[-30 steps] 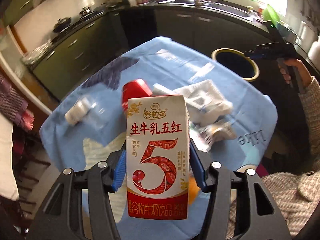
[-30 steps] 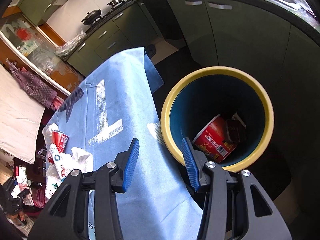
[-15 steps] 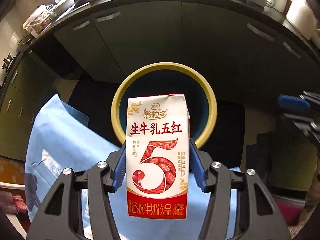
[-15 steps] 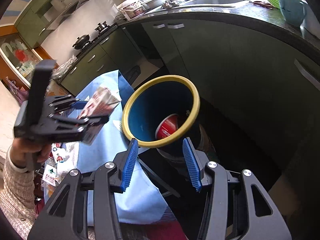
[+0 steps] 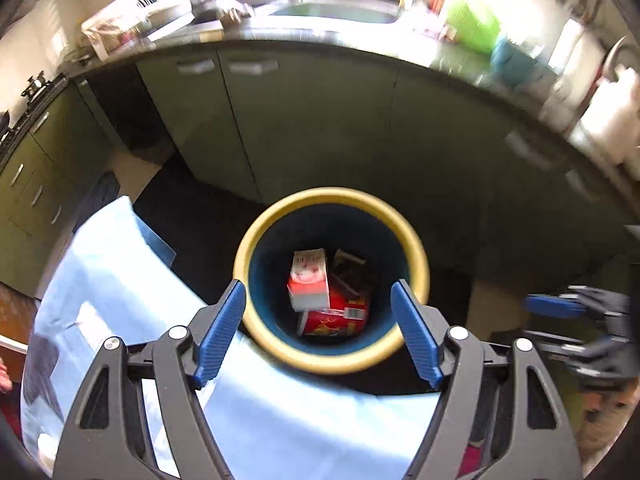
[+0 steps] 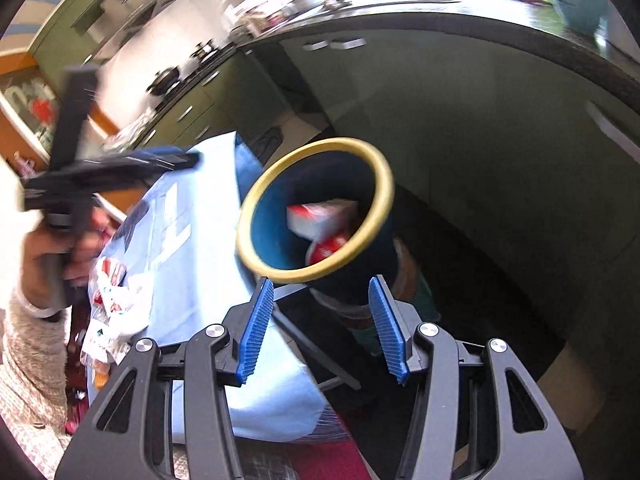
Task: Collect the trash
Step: 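Carry the milk carton over the bin and open the left gripper, then move the right gripper toward the tissue and toothpaste tube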
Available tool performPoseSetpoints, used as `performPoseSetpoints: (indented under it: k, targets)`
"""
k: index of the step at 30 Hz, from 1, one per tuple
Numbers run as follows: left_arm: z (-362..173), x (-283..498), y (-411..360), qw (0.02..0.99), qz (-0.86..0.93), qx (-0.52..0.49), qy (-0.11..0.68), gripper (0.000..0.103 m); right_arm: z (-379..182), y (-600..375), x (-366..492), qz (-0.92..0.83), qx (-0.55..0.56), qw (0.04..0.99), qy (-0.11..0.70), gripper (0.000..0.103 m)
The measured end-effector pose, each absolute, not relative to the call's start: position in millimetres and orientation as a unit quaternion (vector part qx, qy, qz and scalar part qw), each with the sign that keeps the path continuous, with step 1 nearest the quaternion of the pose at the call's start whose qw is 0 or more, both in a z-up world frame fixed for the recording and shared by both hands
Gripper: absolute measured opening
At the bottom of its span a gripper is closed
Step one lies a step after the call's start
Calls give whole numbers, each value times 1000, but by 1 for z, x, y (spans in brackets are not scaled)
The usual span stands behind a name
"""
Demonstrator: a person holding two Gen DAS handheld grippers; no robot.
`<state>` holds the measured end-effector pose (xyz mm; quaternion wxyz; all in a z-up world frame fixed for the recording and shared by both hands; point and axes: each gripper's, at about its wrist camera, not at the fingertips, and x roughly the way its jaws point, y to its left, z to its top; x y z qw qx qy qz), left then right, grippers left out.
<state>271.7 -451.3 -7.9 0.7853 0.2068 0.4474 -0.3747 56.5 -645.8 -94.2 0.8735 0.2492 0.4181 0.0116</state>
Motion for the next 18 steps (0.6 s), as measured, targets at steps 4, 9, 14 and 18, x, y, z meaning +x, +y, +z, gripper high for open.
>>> performPoseSetpoints:
  k: [4, 9, 14, 18]
  targets:
    - [48, 236, -373, 819, -376, 146, 409, 82, -89, -602, 73, 52, 217, 875, 429, 50]
    - [86, 194, -256, 866, -329, 85, 366, 90, -81, -526, 105, 123, 159, 869, 453, 53]
    - [80, 155, -139, 909, -229, 48, 345, 90, -75, -441, 128, 207, 101, 850, 474, 53]
    - [64, 128, -62, 930, -159, 20, 331, 90, -78, -376, 146, 277, 68, 820, 496, 53]
